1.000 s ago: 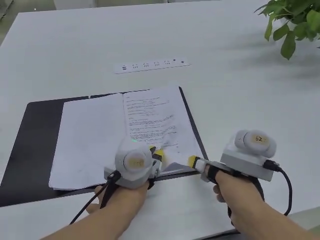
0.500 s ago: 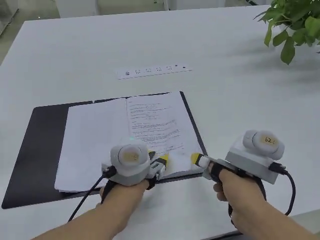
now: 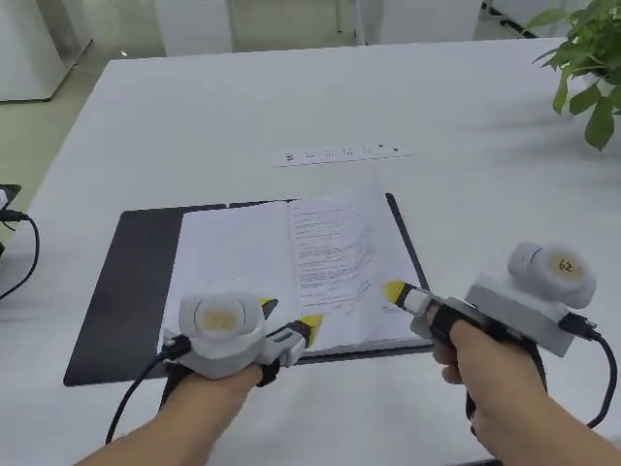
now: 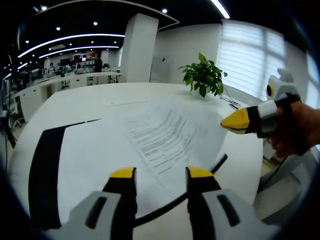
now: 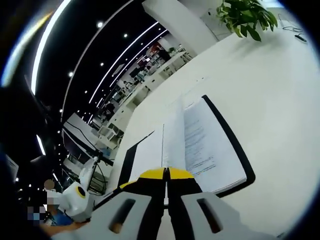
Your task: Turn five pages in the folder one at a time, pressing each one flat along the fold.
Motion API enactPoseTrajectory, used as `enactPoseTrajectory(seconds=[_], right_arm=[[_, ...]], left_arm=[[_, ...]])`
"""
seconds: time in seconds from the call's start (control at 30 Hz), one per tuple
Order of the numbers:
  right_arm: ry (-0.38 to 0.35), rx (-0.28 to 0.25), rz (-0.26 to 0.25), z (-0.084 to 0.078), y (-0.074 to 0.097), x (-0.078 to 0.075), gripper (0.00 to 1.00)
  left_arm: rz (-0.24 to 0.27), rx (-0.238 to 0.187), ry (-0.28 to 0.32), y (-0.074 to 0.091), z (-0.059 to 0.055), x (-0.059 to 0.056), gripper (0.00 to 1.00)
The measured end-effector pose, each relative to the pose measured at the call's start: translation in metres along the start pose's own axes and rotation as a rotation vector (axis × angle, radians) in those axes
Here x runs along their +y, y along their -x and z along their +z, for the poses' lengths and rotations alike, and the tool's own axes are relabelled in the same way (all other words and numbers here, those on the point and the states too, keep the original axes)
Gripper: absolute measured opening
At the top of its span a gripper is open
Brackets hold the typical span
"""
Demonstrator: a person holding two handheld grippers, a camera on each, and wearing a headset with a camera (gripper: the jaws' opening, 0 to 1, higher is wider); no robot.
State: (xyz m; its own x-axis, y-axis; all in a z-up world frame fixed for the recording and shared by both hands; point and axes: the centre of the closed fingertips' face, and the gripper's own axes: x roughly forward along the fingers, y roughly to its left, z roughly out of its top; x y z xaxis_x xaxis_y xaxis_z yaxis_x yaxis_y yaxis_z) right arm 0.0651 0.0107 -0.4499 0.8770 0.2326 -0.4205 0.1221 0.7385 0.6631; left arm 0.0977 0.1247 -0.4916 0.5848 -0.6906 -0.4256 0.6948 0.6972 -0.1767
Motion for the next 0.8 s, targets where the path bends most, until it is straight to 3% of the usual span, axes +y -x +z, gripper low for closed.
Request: enactPoseTrajectory(seconds=[0.23, 0.47, 0.8], right_arm=[[0.048, -0.005, 0.064, 0.002, -0.002, 0.040, 0.00], [0.101, 0.018, 0.127, -0.007, -0.011, 0.082, 0.00], [0.183, 0.068, 0.182, -0.027, -0.030, 0.123, 0.00]], left_arm=[[0.050, -0.054, 0.032, 0.034, 0.010, 0.024, 0.38], [0.092, -0.107, 0.050, 0.064, 0.022, 0.045, 0.38], [0.160, -0.160, 0.073, 0.103, 0.029, 0.078, 0.38]])
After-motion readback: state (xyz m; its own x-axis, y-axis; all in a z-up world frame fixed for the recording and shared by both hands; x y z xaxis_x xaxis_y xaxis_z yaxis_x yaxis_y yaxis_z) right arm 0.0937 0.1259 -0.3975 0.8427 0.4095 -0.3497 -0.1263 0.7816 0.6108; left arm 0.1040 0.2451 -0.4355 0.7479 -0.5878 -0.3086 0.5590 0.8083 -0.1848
